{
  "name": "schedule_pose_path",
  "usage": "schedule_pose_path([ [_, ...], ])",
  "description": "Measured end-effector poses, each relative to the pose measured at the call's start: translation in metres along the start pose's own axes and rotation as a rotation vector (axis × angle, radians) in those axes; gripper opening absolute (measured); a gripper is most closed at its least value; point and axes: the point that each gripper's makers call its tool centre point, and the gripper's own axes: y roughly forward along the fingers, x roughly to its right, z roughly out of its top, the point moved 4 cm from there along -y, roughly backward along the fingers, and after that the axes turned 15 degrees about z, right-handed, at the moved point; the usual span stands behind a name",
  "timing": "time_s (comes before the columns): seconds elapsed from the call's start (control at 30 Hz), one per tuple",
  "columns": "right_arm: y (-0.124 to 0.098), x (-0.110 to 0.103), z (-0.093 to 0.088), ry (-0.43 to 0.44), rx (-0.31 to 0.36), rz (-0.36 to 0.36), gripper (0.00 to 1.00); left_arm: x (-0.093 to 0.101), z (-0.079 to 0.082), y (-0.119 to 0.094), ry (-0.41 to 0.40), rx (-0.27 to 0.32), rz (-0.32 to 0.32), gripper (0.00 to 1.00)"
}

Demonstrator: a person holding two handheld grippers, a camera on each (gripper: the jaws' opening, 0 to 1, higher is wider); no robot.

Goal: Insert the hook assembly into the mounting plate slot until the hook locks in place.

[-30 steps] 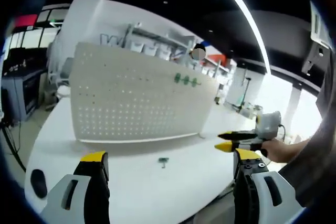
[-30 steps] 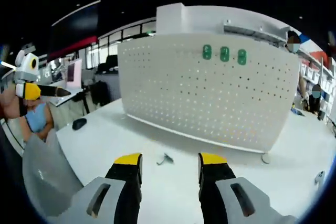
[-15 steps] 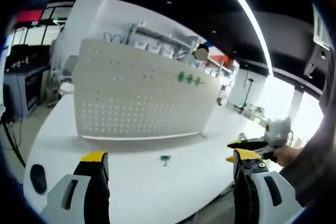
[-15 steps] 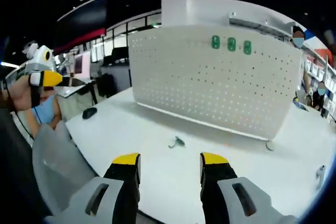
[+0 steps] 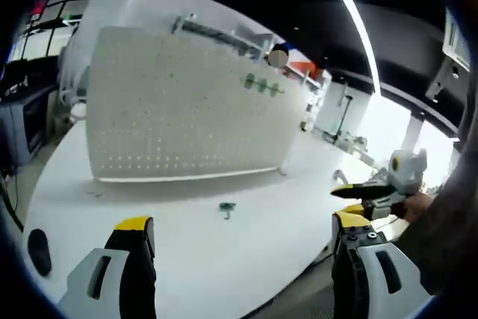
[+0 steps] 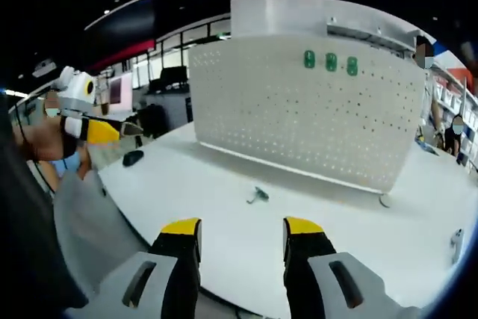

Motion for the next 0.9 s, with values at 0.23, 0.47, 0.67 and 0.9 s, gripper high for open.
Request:
schedule_pose_path([
  [0.23,0.001,0.010,0.001,-0.003,-0.012,-0.011,0.43,0.008,-0.008,0.039,-0.007,-0.043,-0.066,1.00],
  [0.47,0.008,0.014,-0.002,-0.001,-0.040,0.002,0.42,0.008,-0.021,0.071,-0.012,-0.078,-0.085,0.98],
  [0.67,0.016,0.019,-0.005,0.010,-0.063,0.017,0.41,0.007,-0.031,0.098,-0.035,-0.104,-0.093,0.96],
  [0.9,0.016,0.026,-0.004,0.024,-0.081,0.016,0.41,0.014,-0.047,0.133,-0.045,-0.140,-0.114,0.90],
])
